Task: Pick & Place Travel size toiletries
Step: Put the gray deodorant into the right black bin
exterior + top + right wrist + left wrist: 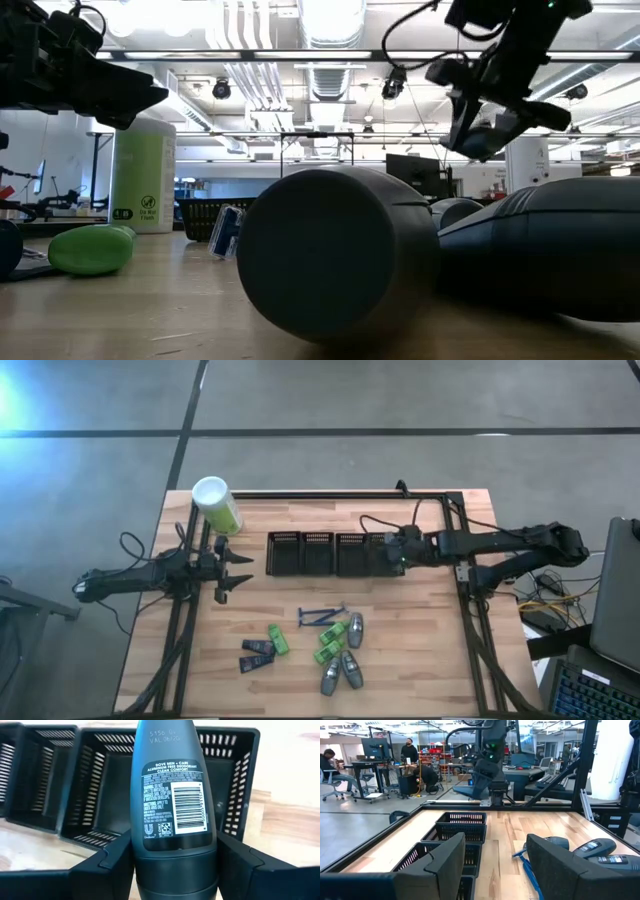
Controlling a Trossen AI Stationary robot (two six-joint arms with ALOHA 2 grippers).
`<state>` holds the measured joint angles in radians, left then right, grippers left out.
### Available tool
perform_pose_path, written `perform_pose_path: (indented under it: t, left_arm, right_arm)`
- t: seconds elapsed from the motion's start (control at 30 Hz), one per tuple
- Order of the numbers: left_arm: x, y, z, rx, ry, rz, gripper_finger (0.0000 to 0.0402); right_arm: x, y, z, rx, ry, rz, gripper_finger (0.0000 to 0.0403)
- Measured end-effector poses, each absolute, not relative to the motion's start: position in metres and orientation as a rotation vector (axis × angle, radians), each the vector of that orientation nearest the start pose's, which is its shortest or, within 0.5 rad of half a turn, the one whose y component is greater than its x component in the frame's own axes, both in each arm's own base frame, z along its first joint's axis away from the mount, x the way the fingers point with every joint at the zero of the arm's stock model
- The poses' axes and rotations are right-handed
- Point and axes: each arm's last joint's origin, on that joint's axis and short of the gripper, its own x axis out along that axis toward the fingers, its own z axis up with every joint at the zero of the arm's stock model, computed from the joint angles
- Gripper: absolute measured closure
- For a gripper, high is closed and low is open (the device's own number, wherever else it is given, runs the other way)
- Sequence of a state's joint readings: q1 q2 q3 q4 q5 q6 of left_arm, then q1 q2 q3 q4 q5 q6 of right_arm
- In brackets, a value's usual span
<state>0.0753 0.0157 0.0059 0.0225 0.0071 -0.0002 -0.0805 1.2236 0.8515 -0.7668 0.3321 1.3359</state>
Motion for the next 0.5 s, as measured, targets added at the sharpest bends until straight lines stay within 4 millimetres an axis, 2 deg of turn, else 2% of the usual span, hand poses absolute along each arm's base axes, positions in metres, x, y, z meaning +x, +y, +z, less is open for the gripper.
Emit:
perform_pose_path:
  t: [0.3,0.5]
  left_arm:
    - [0.098,0.007,0.166,0.000,-0.012,0.068,0.0183]
    - [0.098,0.007,0.166,0.000,-0.013,0.068,0.0184]
  right_arm:
    - [0.229,-0.057,0.206,1.024,0.835,-1.071,0.0197]
    - [0.239,-0.067,0.181,1.021,0.945,-1.081,0.0197]
